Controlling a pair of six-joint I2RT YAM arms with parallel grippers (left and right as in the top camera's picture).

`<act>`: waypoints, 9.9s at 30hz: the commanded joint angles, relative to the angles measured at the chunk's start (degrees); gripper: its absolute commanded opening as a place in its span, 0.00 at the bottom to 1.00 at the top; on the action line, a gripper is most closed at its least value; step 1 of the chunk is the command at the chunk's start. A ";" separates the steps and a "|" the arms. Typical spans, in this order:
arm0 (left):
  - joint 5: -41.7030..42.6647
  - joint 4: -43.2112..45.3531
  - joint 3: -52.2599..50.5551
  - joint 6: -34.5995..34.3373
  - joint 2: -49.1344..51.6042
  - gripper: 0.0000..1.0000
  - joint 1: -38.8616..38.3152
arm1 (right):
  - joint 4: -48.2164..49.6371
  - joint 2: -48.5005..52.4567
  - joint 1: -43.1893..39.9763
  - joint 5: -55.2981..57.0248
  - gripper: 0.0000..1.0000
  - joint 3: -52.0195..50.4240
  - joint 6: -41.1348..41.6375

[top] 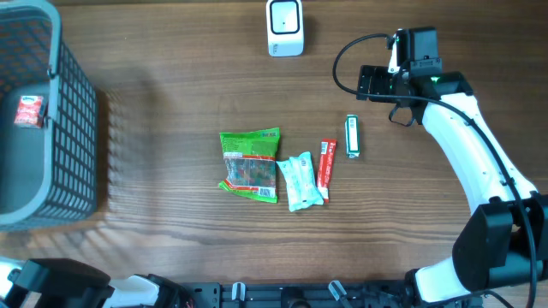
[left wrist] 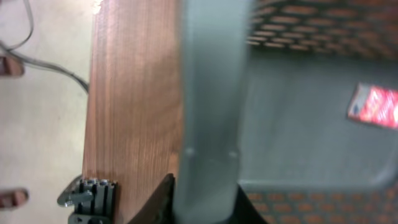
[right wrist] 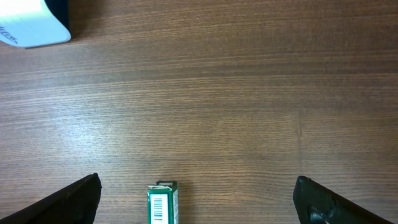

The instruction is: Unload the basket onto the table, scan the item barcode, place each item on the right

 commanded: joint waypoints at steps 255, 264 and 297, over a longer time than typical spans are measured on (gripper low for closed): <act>18.97 44.83 -31.19 14.03 7.89 0.04 -86.03 | 29.05 9.03 18.53 -40.02 0.61 -21.00 49.33; 18.53 48.37 -37.44 14.01 7.89 0.04 -86.90 | 31.26 9.03 22.18 -37.20 0.60 -21.00 50.84; 16.79 49.83 -39.10 14.03 7.89 0.04 -86.90 | 30.40 9.03 24.04 -27.78 0.12 -21.22 48.17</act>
